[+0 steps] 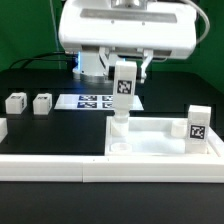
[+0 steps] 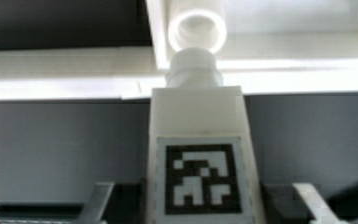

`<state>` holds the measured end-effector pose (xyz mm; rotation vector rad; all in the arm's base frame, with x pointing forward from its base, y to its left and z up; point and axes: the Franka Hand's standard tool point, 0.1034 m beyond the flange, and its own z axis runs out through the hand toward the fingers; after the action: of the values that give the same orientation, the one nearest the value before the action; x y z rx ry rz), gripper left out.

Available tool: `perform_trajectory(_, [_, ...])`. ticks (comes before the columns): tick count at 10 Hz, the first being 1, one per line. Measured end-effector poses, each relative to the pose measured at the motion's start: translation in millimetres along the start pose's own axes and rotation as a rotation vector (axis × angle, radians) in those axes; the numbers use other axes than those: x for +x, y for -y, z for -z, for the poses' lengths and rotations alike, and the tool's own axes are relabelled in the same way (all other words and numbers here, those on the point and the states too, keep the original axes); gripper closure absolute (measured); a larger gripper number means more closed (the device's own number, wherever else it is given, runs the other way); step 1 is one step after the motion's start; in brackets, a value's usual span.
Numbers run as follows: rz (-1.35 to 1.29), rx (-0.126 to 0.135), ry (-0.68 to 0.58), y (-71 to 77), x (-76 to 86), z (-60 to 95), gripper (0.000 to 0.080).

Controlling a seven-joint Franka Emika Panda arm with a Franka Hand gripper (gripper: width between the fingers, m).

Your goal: Assemble square table

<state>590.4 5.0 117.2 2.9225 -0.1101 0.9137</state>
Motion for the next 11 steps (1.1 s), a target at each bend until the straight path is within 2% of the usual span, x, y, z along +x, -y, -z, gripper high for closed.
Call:
perform_trajectory(1, [0.003, -0.005, 0.006, -1.1, -1.9, -6.8, 0.0509])
perform_trajectory(3, [0.002, -0.008, 0.003, -2.9, 4.1, -13.4, 0.0509])
perform_trajectory(5, [0.011, -0.01, 0.004, 2.5, 3.7, -24.8, 0.0509])
perform_trajectory(8, [0.014, -0.014, 0.011, 1.7, 0.3, -31.3, 0.0509])
perform_trajectory(11, [0.016, -0.018, 0.002, 0.8, -2.4, -31.7, 0.0509])
